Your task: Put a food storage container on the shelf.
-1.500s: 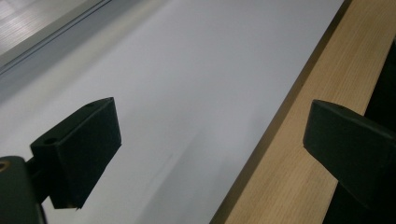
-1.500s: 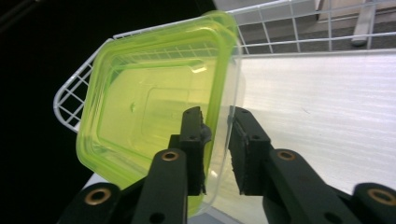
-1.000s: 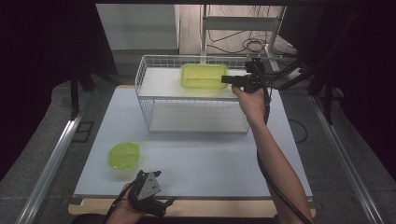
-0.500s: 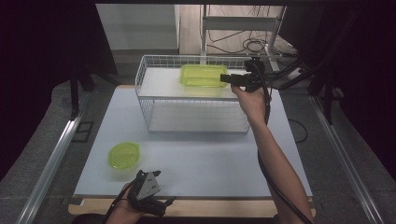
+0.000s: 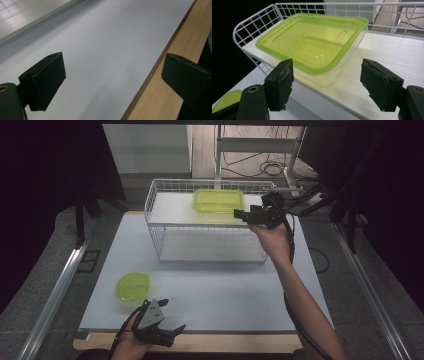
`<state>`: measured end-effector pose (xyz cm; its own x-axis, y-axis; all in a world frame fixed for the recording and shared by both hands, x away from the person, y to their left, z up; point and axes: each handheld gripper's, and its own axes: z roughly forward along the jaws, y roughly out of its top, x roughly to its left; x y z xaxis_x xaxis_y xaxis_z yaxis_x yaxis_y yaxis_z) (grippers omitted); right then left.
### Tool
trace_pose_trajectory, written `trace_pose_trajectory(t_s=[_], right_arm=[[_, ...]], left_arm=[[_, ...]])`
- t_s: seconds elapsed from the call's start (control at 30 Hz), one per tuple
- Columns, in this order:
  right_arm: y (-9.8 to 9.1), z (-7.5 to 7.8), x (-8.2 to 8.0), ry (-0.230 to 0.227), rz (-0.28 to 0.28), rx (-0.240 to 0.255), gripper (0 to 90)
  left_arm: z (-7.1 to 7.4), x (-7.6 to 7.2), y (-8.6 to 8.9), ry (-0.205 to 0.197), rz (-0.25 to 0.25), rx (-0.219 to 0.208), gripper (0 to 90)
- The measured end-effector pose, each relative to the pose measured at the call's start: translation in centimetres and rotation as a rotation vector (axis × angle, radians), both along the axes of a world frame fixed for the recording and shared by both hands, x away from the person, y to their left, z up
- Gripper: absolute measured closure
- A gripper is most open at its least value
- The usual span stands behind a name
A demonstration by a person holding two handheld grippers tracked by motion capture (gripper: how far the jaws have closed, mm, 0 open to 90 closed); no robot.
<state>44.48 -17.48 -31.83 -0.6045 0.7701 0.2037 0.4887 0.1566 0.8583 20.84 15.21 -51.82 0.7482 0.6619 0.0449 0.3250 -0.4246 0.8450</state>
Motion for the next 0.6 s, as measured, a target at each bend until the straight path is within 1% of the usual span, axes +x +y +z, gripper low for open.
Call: trace_pose_trajectory(t_s=[0.13,0.23,0.4,0.5,0.6], right_arm=[[-0.2,-0.2,-1.2,-0.028,0.017,-0.019,24.8],[-0.2,-0.4,-2.2,-0.045,0.033,-0.035,23.8],[-0.3,-0.8,-3.7,-0.066,0.060,-0.050,22.5],[-0.4,-1.2,-4.6,-0.074,0.077,-0.057,21.6],[-0.4,-1.7,-5.4,-0.078,0.093,-0.066,20.4]], left_arm=[[0.0,0.0,0.2,-0.019,0.008,0.002,5.6],[0.1,0.1,0.4,-0.019,0.019,-0.004,5.6],[0.3,0.2,0.8,-0.034,0.046,0.000,5.7],[0.4,0.3,1.2,-0.036,0.062,-0.003,5.7],[0.6,0.4,1.5,-0.024,0.075,-0.005,5.8]])
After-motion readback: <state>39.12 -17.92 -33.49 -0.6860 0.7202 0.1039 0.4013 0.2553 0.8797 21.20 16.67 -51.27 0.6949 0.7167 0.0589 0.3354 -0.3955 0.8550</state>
